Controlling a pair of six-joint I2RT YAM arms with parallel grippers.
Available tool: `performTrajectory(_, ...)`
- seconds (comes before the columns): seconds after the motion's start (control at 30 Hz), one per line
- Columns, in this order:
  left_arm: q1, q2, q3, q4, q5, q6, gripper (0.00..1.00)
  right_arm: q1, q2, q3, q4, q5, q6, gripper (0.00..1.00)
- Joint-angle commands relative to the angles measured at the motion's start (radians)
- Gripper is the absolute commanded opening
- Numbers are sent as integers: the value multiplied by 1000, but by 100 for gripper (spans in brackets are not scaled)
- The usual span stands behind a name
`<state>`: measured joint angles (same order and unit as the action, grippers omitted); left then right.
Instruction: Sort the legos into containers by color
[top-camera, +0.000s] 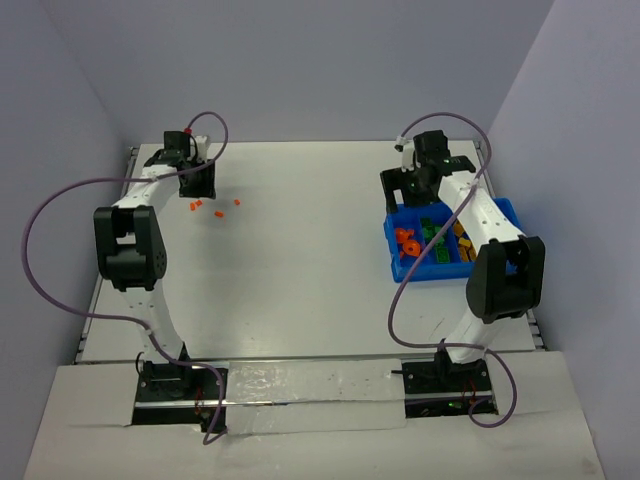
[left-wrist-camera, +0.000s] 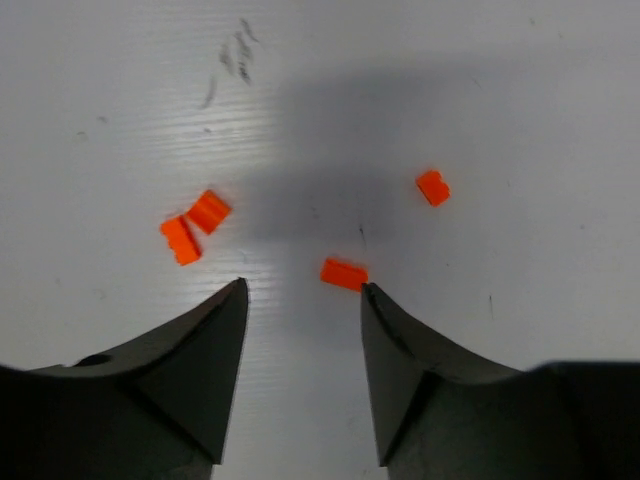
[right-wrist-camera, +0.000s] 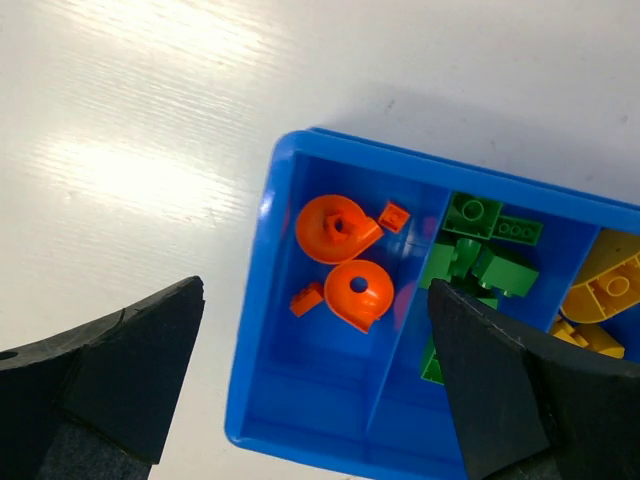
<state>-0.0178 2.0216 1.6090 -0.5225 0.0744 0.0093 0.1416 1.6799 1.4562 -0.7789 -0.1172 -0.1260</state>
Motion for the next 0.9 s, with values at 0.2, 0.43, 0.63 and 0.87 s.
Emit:
performTrajectory(0.2, -17, 54, 43, -60, 169, 230, 73, 40, -63, 105, -63, -85, 29, 100)
performTrajectory(0.43, -17, 100, 37, -107, 198, 330, 71, 47, -59, 130, -81, -108, 39, 100)
performTrajectory(0.63, -17, 130, 32, -96, 200, 349, 66, 50, -44, 156, -93, -116, 46, 100)
performTrajectory(0.87, -26, 168, 45, -81, 173, 334, 59, 53, -37, 159, -97, -119, 51, 100)
